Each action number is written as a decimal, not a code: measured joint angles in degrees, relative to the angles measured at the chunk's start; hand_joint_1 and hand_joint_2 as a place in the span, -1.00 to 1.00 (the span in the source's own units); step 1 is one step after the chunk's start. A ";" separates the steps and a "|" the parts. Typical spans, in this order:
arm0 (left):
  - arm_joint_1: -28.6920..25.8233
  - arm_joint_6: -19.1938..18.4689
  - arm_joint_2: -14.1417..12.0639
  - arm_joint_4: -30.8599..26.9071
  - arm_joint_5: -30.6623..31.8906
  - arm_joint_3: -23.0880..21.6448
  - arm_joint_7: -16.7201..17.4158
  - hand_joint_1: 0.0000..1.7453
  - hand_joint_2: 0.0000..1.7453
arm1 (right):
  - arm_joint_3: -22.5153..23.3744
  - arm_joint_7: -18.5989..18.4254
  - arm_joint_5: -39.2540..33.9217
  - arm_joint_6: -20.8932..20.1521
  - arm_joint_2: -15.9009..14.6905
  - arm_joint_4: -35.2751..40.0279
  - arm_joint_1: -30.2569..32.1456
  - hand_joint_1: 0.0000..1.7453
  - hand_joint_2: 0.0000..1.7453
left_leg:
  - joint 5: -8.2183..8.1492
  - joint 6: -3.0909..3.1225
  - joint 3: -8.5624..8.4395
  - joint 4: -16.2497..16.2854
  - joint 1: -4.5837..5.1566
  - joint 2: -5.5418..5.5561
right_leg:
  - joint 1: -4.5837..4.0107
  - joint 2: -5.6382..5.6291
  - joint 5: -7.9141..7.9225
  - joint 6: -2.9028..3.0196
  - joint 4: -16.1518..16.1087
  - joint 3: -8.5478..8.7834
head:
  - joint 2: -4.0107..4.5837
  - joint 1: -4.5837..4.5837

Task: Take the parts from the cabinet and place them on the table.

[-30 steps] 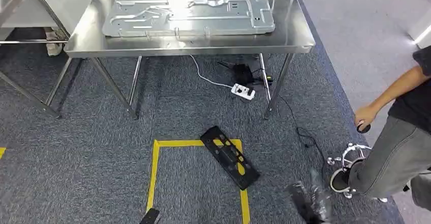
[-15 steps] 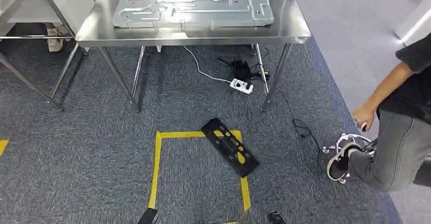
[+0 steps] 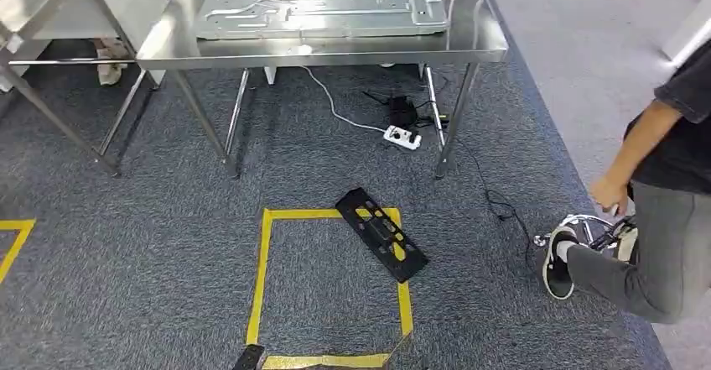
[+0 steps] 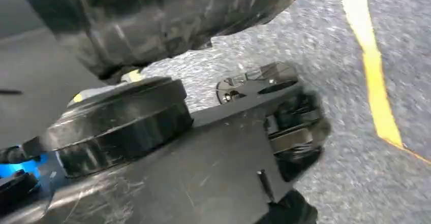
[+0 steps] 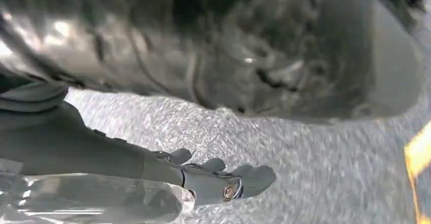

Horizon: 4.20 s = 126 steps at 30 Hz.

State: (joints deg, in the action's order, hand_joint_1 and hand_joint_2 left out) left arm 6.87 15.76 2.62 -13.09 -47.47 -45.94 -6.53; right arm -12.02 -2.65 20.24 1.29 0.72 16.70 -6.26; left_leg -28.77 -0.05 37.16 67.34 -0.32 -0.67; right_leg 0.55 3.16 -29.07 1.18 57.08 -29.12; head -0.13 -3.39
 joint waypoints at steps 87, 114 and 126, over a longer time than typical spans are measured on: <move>0.09 -3.89 -1.35 -2.49 18.34 -17.90 1.11 -1.00 -1.00 | -5.90 2.41 -10.19 0.79 1.46 -4.55 1.47 -1.00 -1.00 | 1.71 0.88 -3.14 -8.61 -0.10 8.13 | 0.13 -6.40 -0.30 -1.14 3.05 -2.80 | 0.00 0.48; -0.19 -4.24 -4.96 -3.04 9.45 -18.36 2.84 -1.00 -1.00 | -10.99 -0.94 -0.91 -4.35 1.22 -4.68 1.87 -1.00 -1.00 | 2.12 0.62 -2.60 -8.33 0.01 7.28 | 0.90 -6.92 -0.66 -1.65 3.59 -2.78 | 0.00 0.46; -0.54 5.03 2.39 -3.19 5.66 -16.65 7.03 -1.00 -1.00 | -18.75 0.26 5.61 -6.55 2.10 -4.68 1.45 -1.00 -1.00 | 2.18 1.16 -0.70 -4.36 0.42 -0.18 | 0.03 1.77 -1.28 0.18 3.11 -1.41 | 0.00 -0.22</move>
State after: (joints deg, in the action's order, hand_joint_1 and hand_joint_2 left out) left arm 6.32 20.79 5.01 -16.28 -41.81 -62.60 0.50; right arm -30.78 -2.38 25.86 -5.27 2.82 12.02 -4.81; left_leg -26.58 1.10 36.46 62.98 0.10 -0.85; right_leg 0.58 4.93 -30.35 1.37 60.19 -30.53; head -0.13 -3.61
